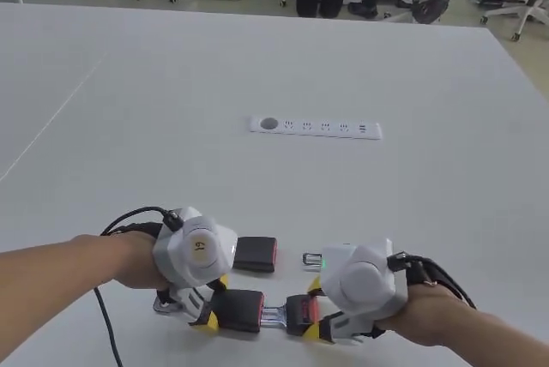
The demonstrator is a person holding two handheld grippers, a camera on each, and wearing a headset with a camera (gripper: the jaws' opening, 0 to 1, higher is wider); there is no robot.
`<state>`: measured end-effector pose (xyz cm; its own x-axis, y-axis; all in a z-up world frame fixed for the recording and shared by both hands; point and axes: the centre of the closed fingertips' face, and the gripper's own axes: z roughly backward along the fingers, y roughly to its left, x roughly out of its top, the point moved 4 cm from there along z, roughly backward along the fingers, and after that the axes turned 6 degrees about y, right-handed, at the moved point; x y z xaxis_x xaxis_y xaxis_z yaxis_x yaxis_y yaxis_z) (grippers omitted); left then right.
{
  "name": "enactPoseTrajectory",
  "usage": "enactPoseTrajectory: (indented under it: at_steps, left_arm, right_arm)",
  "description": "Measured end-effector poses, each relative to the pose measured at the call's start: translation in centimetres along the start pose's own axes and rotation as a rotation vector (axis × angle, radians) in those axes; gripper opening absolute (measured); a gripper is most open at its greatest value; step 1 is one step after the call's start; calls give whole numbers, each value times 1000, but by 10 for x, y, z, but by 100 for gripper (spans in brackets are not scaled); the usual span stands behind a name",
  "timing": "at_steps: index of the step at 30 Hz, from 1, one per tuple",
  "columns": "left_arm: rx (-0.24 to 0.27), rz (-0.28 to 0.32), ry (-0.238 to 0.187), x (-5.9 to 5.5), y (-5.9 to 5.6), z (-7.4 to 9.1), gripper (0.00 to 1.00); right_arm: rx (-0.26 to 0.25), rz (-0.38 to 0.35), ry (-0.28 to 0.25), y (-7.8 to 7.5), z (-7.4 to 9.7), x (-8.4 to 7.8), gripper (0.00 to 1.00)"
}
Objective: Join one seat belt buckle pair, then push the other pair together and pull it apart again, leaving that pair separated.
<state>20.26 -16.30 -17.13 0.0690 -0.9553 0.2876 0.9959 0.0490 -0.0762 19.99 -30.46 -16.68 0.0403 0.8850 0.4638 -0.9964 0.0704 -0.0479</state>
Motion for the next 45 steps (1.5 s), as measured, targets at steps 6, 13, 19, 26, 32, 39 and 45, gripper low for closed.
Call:
enactPoseTrajectory:
  at_steps: [6,13,19,26,32,39,45]
  left_arm:
    - [3,3,2,1,-1,0,32]
    - [7,7,2,1,-1,1,32]
    - [9,15,-4,-1,1,0,32]
    - [7,19,-1,-1,1,-1,32]
    - [12,26,-19,-1,1,0,31]
    - [14,28,-22,0,0,0,31]
    - [13,30,-26,-2,2,-1,31]
  right_arm:
    - [-9,-6,-6,0,-2,5,31]
    - [-25,2,-1,2,-2,6,30]
    - [-31,-21,-22,1,-3,4,30]
    - [-36,-40,-52,1,-4,4,30]
    - [-50,-47,-76,2,-5,3,30]
    - [-68,-81,-76,4,-7,4,30]
    - [-70,-101,-69,6,-8,4,30]
